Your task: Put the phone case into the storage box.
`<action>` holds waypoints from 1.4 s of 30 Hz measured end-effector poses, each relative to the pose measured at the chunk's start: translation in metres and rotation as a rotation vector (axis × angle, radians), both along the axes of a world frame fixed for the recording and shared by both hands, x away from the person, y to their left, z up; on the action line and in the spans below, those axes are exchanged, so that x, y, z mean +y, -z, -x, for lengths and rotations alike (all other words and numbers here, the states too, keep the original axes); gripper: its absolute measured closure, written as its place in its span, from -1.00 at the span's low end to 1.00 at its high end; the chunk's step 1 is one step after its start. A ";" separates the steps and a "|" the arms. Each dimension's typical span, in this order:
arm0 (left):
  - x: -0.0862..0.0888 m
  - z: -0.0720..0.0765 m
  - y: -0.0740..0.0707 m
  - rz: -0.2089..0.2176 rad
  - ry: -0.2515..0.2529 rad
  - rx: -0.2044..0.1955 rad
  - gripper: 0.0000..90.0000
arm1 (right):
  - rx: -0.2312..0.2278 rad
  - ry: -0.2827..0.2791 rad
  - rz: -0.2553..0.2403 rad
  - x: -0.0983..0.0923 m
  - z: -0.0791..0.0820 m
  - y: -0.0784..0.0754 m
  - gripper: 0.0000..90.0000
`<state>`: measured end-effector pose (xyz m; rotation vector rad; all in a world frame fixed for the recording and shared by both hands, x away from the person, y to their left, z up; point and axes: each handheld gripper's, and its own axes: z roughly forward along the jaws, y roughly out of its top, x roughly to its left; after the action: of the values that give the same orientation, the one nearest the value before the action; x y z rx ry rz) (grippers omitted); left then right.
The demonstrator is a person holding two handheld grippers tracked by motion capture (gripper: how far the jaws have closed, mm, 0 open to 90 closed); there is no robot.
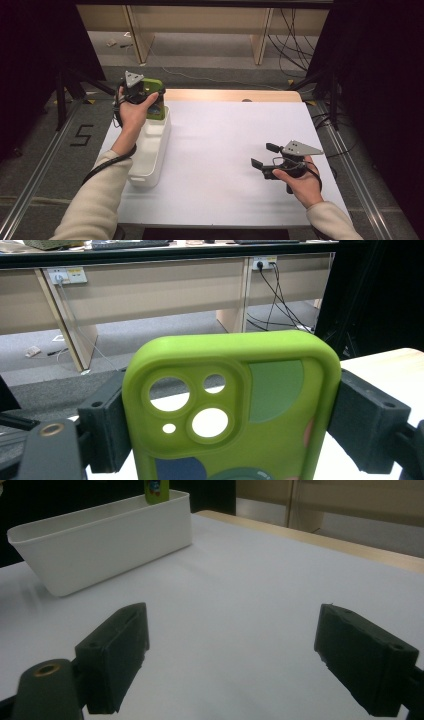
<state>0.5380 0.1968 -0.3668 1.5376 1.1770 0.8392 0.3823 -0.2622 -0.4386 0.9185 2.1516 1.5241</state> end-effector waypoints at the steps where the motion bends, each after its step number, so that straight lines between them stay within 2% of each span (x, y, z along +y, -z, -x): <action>1: 0.000 0.000 0.000 0.000 0.000 0.000 -0.65 | -0.001 -0.001 0.000 0.000 0.000 0.000 -0.66; 42: 0.002 -0.009 0.014 -0.022 -0.006 0.036 -0.65 | -0.001 0.000 -0.003 -0.001 0.000 0.000 -0.66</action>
<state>0.5473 0.1984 -0.3811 1.5730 1.2024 0.8342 0.3825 -0.2628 -0.4382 0.9185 2.1493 1.5277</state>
